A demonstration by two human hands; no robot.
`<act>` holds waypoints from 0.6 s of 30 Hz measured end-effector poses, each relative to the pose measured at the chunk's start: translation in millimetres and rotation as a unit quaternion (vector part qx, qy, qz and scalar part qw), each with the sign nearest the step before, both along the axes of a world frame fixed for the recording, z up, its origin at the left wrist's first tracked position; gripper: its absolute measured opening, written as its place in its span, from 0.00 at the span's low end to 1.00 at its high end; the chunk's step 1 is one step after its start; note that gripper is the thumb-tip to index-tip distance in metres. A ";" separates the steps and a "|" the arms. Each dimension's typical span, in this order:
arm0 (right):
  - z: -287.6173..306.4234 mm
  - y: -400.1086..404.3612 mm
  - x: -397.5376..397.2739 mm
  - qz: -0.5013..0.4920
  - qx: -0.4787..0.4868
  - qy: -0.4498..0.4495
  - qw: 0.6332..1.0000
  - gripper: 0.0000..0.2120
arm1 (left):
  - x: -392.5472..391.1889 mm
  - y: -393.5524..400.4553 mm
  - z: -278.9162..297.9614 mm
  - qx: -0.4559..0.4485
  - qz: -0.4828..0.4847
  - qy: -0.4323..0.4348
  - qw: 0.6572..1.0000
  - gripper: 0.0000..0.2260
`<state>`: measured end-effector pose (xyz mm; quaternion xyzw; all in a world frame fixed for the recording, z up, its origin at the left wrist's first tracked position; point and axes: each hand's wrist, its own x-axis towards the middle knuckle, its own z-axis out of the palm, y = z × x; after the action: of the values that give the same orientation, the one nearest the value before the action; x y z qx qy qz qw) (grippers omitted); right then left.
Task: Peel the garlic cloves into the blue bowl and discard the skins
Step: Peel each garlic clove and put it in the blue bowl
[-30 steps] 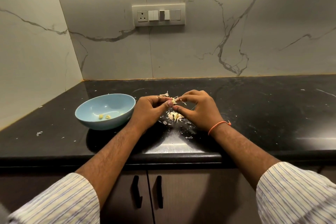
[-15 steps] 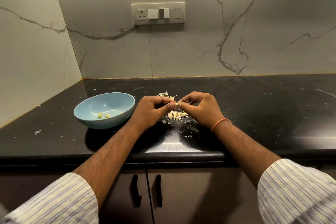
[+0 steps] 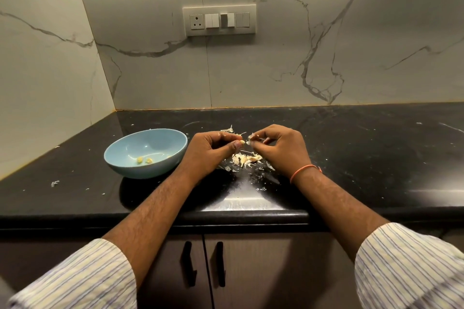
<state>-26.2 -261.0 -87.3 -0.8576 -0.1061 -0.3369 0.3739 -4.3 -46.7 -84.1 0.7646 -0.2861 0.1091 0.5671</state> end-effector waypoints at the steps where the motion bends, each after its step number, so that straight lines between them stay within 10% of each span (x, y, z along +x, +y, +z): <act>1: -1.2 -0.4 1.4 0.009 -0.012 0.005 1.000 0.05 | 0.7 0.8 -0.3 0.000 0.002 -0.001 1.000 0.10; 6: -2.9 -0.4 3.4 0.008 -0.018 0.031 0.999 0.16 | 1.7 0.6 -1.9 0.000 0.013 -0.005 1.000 0.13; 18: 12.5 4.0 -7.3 0.083 0.013 0.007 0.996 0.05 | -17.8 -6.3 9.4 0.023 0.068 -0.147 0.987 0.27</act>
<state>-33.5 -257.0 -74.8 -0.8431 -0.1701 -0.3001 0.4124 -22.2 -52.9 -74.7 0.7707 -0.3156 0.2521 0.4928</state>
